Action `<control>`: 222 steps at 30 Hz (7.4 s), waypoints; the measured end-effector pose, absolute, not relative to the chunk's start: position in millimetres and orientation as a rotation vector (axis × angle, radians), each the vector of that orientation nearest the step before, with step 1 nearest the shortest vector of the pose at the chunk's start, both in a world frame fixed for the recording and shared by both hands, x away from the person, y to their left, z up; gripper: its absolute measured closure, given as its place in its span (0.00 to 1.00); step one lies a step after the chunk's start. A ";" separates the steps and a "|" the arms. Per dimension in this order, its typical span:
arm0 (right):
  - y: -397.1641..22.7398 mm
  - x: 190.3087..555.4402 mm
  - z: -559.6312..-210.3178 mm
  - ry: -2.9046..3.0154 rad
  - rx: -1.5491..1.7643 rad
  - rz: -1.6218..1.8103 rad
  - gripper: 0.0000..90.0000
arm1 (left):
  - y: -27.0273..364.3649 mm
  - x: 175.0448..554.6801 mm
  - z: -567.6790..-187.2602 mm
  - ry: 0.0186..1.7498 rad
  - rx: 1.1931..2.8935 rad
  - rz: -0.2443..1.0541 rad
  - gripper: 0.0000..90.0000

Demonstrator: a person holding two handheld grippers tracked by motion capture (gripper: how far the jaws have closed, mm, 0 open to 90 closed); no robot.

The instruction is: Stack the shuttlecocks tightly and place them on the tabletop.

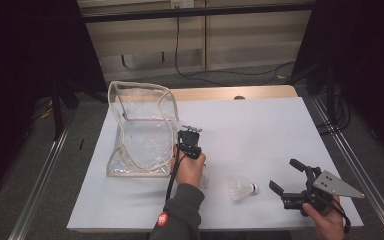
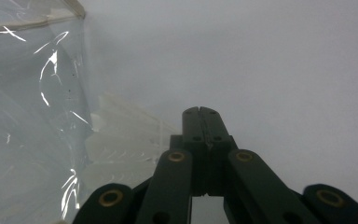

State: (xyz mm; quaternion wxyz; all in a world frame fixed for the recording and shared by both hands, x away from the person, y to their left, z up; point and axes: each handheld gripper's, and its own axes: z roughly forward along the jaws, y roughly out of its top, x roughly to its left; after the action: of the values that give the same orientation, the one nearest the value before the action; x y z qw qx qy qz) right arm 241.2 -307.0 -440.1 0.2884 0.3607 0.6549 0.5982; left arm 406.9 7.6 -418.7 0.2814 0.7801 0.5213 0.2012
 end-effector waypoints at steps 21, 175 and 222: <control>-305.0 240.5 -440.7 1.750 0.962 1.609 0.00 | 5.8 402.2 -416.8 1.373 2.086 0.593 1.00; -308.8 237.0 -439.6 1.748 0.958 1.611 0.00 | -18.1 422.9 -419.6 1.242 2.164 0.455 0.98; -307.8 236.8 -438.0 1.751 0.948 1.607 0.00 | -17.8 469.8 -369.2 1.432 1.988 0.400 0.17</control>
State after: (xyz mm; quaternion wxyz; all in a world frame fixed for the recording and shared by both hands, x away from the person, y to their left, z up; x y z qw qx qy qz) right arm 236.8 -307.8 -438.0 0.2873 0.3549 0.6554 0.6016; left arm 469.8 -17.8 -369.2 0.3237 0.7576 0.5459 0.1525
